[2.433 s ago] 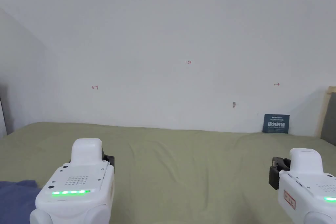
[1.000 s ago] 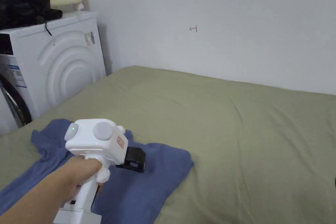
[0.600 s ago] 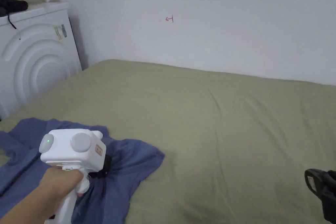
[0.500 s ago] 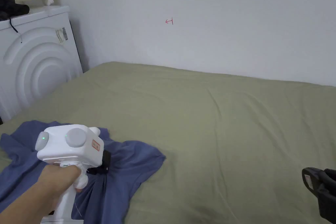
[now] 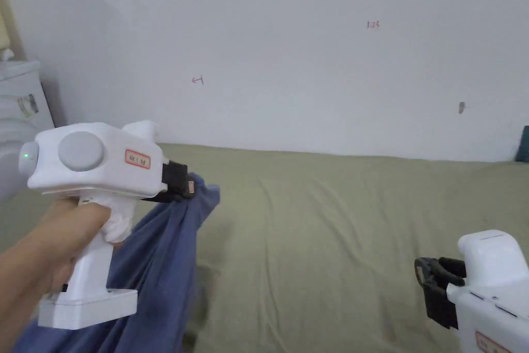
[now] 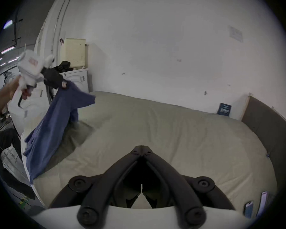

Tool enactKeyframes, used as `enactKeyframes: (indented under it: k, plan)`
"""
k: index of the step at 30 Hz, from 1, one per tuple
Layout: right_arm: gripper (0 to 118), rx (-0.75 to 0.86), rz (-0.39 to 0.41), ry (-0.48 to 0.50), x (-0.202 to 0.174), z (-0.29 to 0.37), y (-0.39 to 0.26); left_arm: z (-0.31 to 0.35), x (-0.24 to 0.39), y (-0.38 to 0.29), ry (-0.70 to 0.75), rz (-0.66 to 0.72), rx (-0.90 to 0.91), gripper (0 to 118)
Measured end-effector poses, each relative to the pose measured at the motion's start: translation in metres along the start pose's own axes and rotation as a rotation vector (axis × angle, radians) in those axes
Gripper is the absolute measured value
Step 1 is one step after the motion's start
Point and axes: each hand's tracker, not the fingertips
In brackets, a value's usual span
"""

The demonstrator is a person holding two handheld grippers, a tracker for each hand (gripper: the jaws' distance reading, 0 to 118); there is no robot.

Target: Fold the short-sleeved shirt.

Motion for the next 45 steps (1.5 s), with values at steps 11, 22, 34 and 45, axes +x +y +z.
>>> enactKeyframes:
  k: [11, 22, 34, 45]
  plan:
    - [0, 0.032, -0.092, -0.288, 0.106, 0.114, -0.017, -0.085, 0.241, -0.011, -0.347, -0.237, -0.103, 6]
    - [0, -0.031, -0.182, -0.485, 0.178, 0.183, -0.066, -0.190, 0.376, -0.140, -0.451, -0.296, -0.320, 34]
    - [0, 0.005, -0.168, -0.364, 0.142, 0.141, -0.042, -0.052, 0.199, -0.096, -0.197, -0.097, 0.018, 96]
    - [0, 0.005, -0.148, -0.243, 0.098, 0.088, -0.031, 0.053, 0.041, -0.175, 0.198, 0.051, 0.147, 0]
